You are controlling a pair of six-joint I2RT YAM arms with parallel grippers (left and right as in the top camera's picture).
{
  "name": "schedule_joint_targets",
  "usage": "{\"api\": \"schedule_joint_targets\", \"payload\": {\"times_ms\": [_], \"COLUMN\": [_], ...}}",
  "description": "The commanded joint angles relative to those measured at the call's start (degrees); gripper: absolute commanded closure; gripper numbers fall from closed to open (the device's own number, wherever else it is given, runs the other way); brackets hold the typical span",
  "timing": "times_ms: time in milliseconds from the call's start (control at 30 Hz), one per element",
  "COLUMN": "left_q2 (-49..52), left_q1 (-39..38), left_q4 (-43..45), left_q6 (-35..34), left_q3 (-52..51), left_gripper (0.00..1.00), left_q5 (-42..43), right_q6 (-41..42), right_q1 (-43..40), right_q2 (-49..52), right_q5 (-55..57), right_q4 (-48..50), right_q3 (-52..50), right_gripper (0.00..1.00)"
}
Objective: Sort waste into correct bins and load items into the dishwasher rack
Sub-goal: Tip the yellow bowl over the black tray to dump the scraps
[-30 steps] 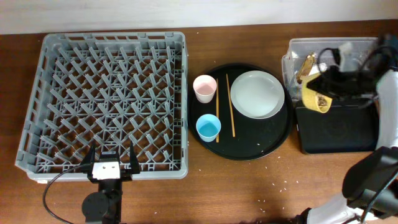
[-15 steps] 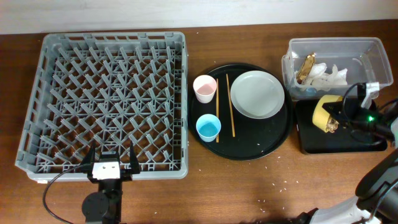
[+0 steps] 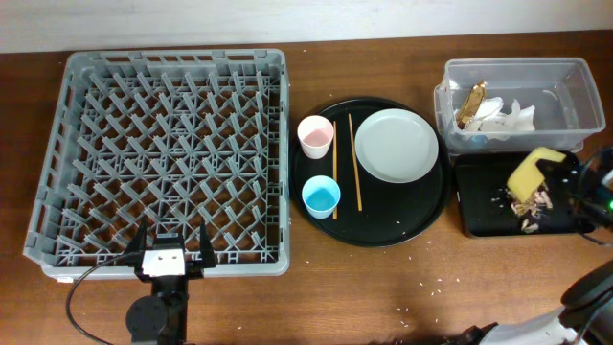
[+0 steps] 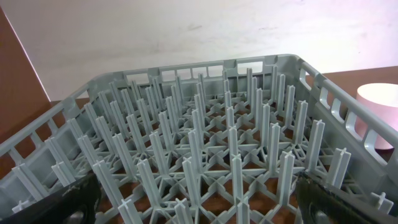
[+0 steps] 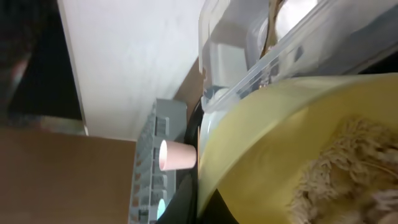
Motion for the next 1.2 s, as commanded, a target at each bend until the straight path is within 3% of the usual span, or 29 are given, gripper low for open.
{"api": "schedule_joint_targets", "payload": {"times_ms": [0,100,267,533,967,1067,1167], "left_q2": [-0.5,-0.4,-0.5,-0.4,-0.4,-0.4,-0.4], "left_q1": [0.4,0.4,0.4,0.4,0.4,0.4,0.4], "left_q4": [-0.3,-0.3,-0.3,-0.3,-0.3,-0.3,-0.3], "left_q6": [0.9,0.9,0.9,0.9,0.9,0.9,0.9], "left_q3": [-0.1,-0.1,-0.1,-0.1,-0.1,-0.1,-0.1], "left_gripper": [0.00,0.01,0.01,0.01,0.00,0.00,0.00], "left_q5": [0.6,0.6,0.6,0.6,0.6,0.6,0.6], "right_q6": [0.8,3.5,5.7,9.2,23.1,22.4,28.3], "right_q1": [-1.4,-1.4,-1.4,-1.4,-1.4,-1.4,-1.4], "right_q2": [0.2,3.0,6.7,6.7,6.6,6.7,6.6], "right_q5": [-2.6,-2.8,-14.2,-14.1,-14.1,-14.1,-14.1], "right_q4": [0.4,1.5,1.3,3.2,3.3,8.6,10.9], "right_q3": [-0.2,-0.2,-0.2,-0.2,-0.1,-0.1,-0.1], "right_gripper": [0.96,0.96,0.96,0.96,0.96,0.96,0.96]}}
